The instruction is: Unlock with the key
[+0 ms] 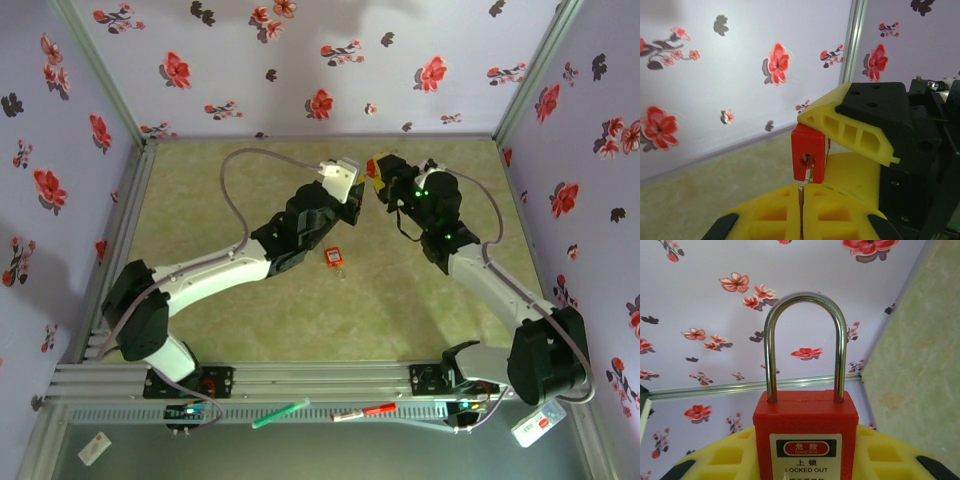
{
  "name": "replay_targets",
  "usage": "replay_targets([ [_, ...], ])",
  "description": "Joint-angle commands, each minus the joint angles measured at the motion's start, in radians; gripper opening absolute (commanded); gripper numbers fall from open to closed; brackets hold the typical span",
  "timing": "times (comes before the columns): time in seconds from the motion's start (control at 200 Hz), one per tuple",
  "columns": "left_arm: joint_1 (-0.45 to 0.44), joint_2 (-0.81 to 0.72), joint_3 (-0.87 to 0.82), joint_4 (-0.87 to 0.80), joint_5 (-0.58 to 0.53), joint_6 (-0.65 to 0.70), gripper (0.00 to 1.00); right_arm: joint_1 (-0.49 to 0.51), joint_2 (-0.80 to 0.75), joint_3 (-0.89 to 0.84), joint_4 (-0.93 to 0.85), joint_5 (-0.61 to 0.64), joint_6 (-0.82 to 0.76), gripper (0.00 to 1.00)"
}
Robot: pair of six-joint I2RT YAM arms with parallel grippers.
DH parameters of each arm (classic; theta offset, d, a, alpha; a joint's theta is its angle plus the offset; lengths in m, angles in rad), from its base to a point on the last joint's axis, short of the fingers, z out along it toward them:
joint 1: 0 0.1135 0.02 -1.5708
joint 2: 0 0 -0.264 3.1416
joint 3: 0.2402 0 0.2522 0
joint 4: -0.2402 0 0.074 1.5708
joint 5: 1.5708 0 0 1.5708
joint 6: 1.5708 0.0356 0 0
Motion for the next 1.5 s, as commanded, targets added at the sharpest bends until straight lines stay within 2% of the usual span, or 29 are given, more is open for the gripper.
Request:
replay_targets([
  [0.0,-0.006,0.04,0.016,0.123,-0.001,0.09,0.0,0.077,-0.007,-0.016,0.079,-0.253,0.056,0.0],
  [0.17,0.069,0.03,0.061,0.016,0.151,-0.131,0.0,0.077,-0.03,0.002,-0.002,-0.257,-0.017,0.0],
  [0.28,0.106,0.033,0.043,0.043,0.247,-0.277,0.0,0.077,-0.04,0.017,-0.046,-0.263,-0.06,0.0],
  [0.415,0.155,0.038,-0.001,0.133,0.311,-0.458,0.0,0.078,-0.049,0.023,-0.059,-0.267,-0.073,0.0],
  [0.65,0.171,0.059,-0.014,0.213,0.351,-0.571,0.0,0.076,-0.056,0.017,-0.048,-0.272,-0.056,0.0],
  [0.82,0.129,0.047,-0.051,0.271,0.282,-0.456,0.0,0.073,-0.052,-0.012,0.033,-0.272,0.02,0.0],
  [1.1,0.063,0.074,0.002,0.154,0.171,-0.1,0.0,0.062,-0.053,-0.028,0.071,-0.279,0.066,0.0],
  [1.3,0.053,0.091,0.039,0.099,0.163,0.111,0.0,0.061,-0.045,-0.025,0.079,-0.288,0.072,0.0],
  [1.495,0.07,0.097,0.016,0.101,0.221,0.195,0.0,0.059,-0.044,-0.016,0.077,-0.295,0.07,0.0],
])
